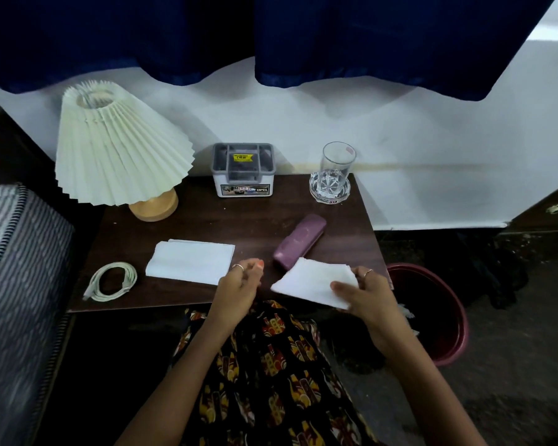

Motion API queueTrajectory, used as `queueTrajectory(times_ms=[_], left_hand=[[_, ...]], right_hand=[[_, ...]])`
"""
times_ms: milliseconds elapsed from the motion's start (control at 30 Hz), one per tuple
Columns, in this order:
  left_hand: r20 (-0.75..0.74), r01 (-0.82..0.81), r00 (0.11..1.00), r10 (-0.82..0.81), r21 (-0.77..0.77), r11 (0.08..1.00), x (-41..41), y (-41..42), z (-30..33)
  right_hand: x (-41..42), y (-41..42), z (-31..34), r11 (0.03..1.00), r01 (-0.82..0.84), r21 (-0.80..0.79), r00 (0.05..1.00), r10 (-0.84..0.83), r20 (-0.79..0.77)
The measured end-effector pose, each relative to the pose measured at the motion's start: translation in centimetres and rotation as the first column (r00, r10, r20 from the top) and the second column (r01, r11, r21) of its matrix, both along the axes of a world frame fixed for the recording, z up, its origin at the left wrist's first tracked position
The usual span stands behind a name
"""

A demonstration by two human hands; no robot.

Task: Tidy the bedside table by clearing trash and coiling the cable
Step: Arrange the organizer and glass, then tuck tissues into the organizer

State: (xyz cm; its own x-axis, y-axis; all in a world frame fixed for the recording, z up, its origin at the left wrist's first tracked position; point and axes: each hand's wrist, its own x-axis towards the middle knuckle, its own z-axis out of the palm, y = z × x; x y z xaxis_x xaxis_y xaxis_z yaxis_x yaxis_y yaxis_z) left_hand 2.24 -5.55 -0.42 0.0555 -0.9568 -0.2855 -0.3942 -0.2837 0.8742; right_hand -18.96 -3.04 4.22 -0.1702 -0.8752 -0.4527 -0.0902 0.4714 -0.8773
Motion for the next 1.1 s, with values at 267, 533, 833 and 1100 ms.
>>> queueTrajectory(times_ms=[267, 533, 833, 1100], left_hand=[[-0.592, 0.171, 0.804, 0.051, 0.312, 0.935, 0.9, 0.9, 4.1], [-0.682, 0.114, 0.728, 0.07, 0.22, 0.969, 2.3, 2.0, 6.8], [-0.647, 0.243, 0.753, -0.12, 0.103, 0.965, 3.7, 3.2, 8.4], [-0.672, 0.051, 0.74, 0.0, 0.056, 0.997, 2.1, 2.9, 7.1]], right_hand=[[-0.6, 1.8, 2.7, 0.991, -0.104, -0.083, 0.989, 0.112, 0.096], [-1.1, 1.4, 4.3, 0.957, -0.238, -0.165, 0.908, 0.279, 0.311], [-1.2, 0.3, 5.6, 0.901, -0.311, -0.302, 0.875, 0.395, 0.28], [0.2, -0.7, 4.5, 0.941, -0.126, -0.316, 0.846, 0.268, 0.461]])
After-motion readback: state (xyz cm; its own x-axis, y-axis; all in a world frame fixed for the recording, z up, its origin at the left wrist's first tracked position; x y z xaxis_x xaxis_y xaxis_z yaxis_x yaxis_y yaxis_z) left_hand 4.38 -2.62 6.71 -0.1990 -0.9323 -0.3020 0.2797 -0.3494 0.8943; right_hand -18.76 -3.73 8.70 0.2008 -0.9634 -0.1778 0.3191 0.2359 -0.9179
